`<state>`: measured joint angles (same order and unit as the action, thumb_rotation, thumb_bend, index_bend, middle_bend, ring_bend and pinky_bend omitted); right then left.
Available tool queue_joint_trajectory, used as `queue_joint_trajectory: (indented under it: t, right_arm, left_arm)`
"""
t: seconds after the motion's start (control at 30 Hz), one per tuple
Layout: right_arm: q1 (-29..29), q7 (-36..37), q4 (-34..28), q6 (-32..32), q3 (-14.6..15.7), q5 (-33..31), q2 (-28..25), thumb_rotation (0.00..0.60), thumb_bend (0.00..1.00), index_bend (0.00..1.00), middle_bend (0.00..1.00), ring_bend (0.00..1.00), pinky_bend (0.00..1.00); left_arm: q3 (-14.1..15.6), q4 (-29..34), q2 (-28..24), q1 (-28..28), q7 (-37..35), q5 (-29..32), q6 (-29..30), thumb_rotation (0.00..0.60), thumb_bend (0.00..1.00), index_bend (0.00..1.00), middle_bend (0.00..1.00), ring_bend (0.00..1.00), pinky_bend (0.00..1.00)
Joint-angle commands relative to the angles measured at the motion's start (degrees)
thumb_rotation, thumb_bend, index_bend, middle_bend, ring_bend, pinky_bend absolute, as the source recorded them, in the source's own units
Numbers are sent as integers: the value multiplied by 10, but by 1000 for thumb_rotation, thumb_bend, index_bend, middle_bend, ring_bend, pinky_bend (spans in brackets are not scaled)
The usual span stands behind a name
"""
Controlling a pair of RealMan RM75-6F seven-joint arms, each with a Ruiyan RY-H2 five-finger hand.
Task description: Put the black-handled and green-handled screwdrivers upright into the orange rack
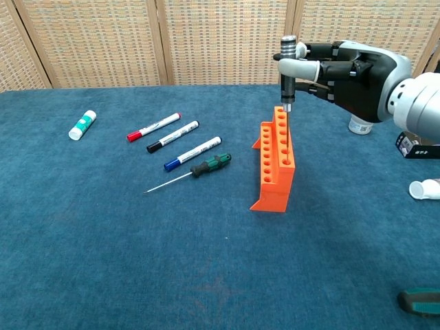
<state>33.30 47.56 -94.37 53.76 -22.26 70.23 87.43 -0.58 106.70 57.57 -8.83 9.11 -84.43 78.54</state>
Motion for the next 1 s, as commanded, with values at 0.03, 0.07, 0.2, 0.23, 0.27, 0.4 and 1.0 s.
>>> queue_joint_trajectory:
  t: [0.03,0.07,0.2,0.23,0.27,0.4,1.0]
  right_arm:
    - [1,0,2,-2,0,-3,0,600,487,627,105,0,0]
    - [1,0,4,-2,2,-3,1,600,487,627,105,0,0]
    - [2,3,8,-3,6,0,4,600,486,627,105,0,0]
    - [2,4,9,-3,7,0,5,600,486,627,105,0,0]
    - [2,4,11,-2,7,1,6,600,486,627,105,0,0]
    - [1,5,13,0,11,4,7,600,486,627,105,0,0]
    - [-12,92,93,6,57,66,26,600,486,627,106,0,0]
  left_arm:
    - [0,0,0,0,1,0,0,600,0,0,0,0,0]
    - [0,0,0,0,0,0,0,600,0,0,0,0,0]
    - [0,1,0,0,0,0,1,600,0,0,0,0,0]
    - [1,1,0,0,0,0,1,600,0,0,0,0,0]
    - [0,1,0,0,-1,0,1,600,0,0,0,0,0]
    - [0,1,-1,0,-3,0,2,600,0,0,0,0,0]
    - [1,1,0,-1,0,1,-2,600,0,0,0,0,0]
